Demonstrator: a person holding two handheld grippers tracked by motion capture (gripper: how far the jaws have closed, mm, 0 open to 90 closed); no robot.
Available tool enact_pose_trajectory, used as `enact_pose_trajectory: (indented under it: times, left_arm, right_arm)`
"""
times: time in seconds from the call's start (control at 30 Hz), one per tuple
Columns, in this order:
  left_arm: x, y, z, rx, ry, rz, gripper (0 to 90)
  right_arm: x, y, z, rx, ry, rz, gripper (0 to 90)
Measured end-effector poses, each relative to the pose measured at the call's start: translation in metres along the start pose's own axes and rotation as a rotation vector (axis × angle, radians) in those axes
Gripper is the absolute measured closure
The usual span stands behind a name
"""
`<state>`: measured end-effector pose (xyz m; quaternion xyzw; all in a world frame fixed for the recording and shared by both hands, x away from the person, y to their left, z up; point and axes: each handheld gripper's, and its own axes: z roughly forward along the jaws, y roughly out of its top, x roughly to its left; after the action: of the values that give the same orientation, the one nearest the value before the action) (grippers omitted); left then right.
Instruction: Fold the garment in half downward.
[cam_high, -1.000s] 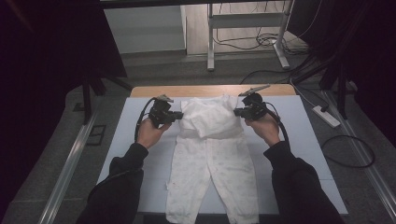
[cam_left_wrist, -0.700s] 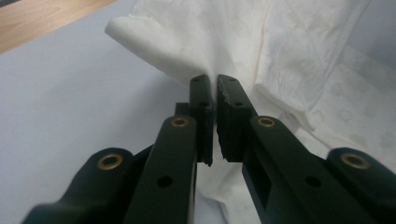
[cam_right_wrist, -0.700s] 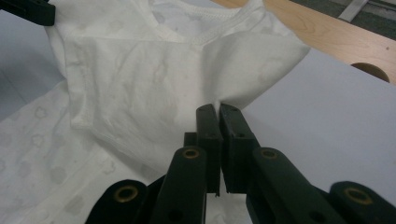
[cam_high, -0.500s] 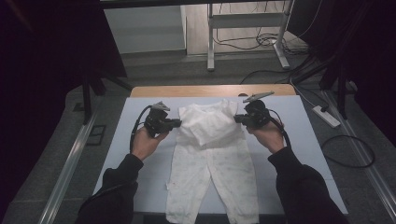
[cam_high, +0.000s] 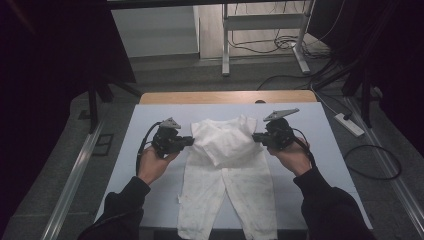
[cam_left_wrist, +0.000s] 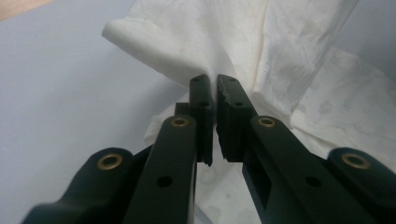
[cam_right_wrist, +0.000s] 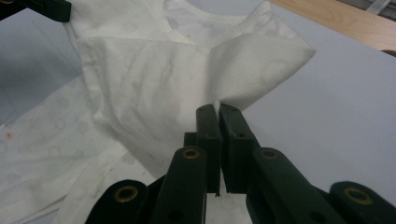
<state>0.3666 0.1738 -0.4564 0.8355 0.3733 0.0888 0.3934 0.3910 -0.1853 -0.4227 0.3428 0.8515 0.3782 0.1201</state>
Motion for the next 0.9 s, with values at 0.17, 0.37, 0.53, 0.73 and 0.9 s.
enact_pose_trajectory:
  times: [0.17, 0.37, 0.53, 0.73, 0.9]
  left_arm:
    - [-0.01, -0.008, -0.004, 0.008, 0.0, 0.006, 84.8]
    - [-0.023, -0.017, -0.006, 0.024, -0.003, 0.012, 84.8]
    - [-0.031, -0.025, -0.006, 0.042, -0.001, 0.02, 84.8]
    - [-0.041, -0.036, -0.003, 0.073, -0.003, 0.021, 84.4]
    - [-0.046, -0.043, 0.003, 0.107, 0.002, 0.018, 84.1]
  right_arm:
    - [0.008, -0.008, -0.008, 0.002, 0.013, -0.004, 86.0]
    - [0.016, -0.017, -0.016, 0.007, 0.03, -0.004, 86.0]
    - [0.021, -0.027, -0.019, 0.024, 0.04, -0.002, 86.0]
    - [0.025, -0.039, -0.019, 0.056, 0.047, -0.006, 86.0]
    - [0.026, -0.05, -0.013, 0.1, 0.053, -0.008, 86.0]
